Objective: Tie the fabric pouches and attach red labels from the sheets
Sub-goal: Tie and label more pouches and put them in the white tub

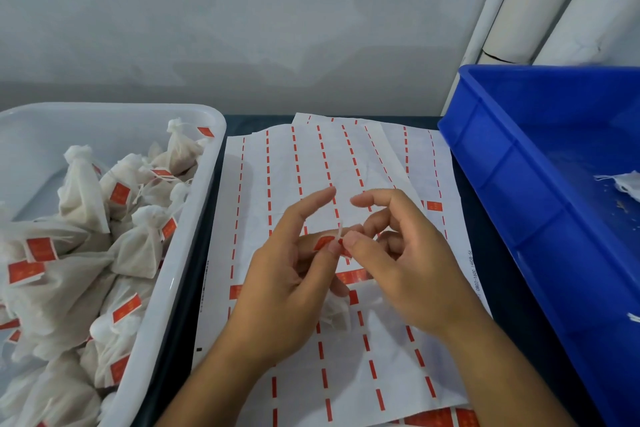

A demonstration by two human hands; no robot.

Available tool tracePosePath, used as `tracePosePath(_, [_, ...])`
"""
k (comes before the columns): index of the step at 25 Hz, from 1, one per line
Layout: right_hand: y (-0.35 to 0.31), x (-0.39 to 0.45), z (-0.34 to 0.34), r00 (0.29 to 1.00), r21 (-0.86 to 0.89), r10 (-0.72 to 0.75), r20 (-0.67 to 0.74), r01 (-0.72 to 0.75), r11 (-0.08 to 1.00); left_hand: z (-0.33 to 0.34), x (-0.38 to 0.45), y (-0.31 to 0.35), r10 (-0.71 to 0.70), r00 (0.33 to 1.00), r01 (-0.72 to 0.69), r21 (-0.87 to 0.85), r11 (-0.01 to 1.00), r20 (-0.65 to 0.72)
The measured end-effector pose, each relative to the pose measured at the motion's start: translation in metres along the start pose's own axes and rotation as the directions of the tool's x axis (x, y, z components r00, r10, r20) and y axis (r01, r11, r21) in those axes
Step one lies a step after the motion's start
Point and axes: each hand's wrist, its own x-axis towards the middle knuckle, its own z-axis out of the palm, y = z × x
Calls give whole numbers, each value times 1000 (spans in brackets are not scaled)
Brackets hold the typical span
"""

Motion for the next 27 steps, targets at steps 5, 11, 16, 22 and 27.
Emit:
tracePosePath(5, [0, 2, 2, 999, -50, -47, 27, 48, 998, -2, 0, 1, 33, 999, -33, -13, 999, 12])
tracePosePath(11, [-5, 1, 2, 997, -24, -70, -18, 69, 997, 0, -2, 5, 12, 999, -12, -6, 1000, -34])
tracePosePath(16, [-5, 2, 5, 997, -70, -72, -32, 69, 995, 6, -1, 7, 21, 993, -18, 28, 999, -115])
tracePosePath(22, [-4, 0, 13, 986, 67, -9, -168, 21, 998, 16, -5, 6, 86, 957, -61, 98, 993, -278])
tracePosePath(27, [-8, -3, 19, 956, 136, 2, -293, 39, 990, 19, -3, 5, 175, 907, -92, 227, 970, -384])
